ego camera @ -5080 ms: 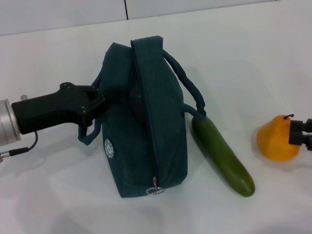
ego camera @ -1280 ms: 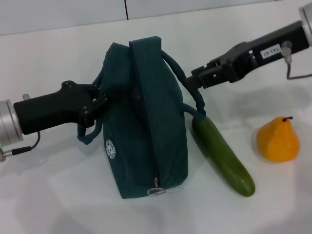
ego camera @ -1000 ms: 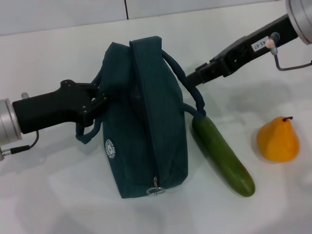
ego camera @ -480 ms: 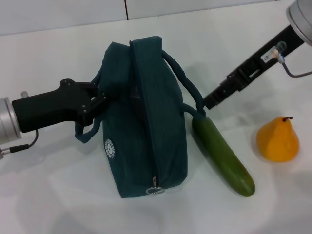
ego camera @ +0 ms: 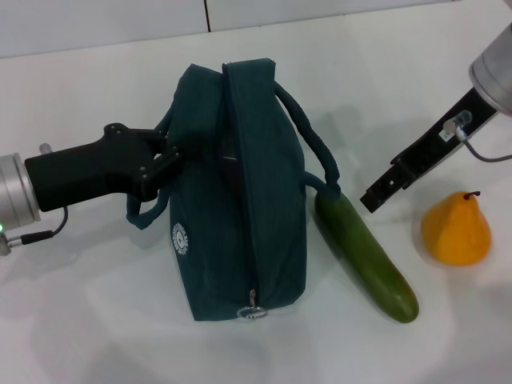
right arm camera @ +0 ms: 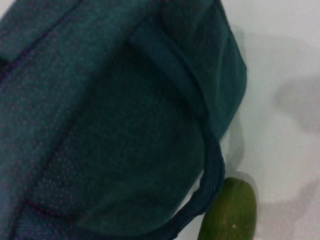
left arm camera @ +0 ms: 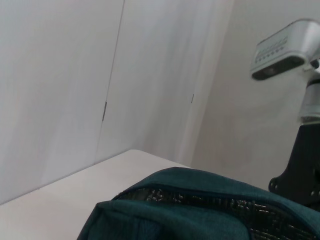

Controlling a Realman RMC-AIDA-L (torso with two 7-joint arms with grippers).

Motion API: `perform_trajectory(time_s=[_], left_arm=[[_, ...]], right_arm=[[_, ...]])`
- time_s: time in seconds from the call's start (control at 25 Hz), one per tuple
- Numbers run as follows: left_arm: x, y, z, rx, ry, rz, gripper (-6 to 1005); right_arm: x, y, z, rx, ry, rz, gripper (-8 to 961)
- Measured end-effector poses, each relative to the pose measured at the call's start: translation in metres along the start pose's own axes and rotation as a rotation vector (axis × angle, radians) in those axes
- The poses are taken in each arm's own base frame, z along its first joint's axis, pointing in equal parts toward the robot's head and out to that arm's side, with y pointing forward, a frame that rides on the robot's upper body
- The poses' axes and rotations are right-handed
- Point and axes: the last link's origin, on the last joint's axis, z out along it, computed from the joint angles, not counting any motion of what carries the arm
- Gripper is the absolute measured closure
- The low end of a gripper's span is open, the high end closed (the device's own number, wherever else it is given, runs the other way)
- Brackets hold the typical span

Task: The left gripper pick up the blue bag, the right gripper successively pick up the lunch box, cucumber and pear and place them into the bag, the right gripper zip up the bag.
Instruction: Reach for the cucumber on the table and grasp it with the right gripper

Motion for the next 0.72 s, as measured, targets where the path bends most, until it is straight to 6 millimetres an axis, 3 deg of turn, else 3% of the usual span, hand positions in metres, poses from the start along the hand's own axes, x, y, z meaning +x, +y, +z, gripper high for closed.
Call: perform_trajectory(time_s=[0.36, 0.72], left_arm=[[0.002, 0.000, 0.002, -0.004, 0.002, 0.005, 948], [0.003, -0.001, 0.003, -0.007, 0.000, 0.009, 947]], right_arm=[[-0.003, -0.003, 0.031, 0.004, 0.036, 0.004, 214], [-0.007, -0.001, 0.050, 0.012, 0.037, -0.015, 216]])
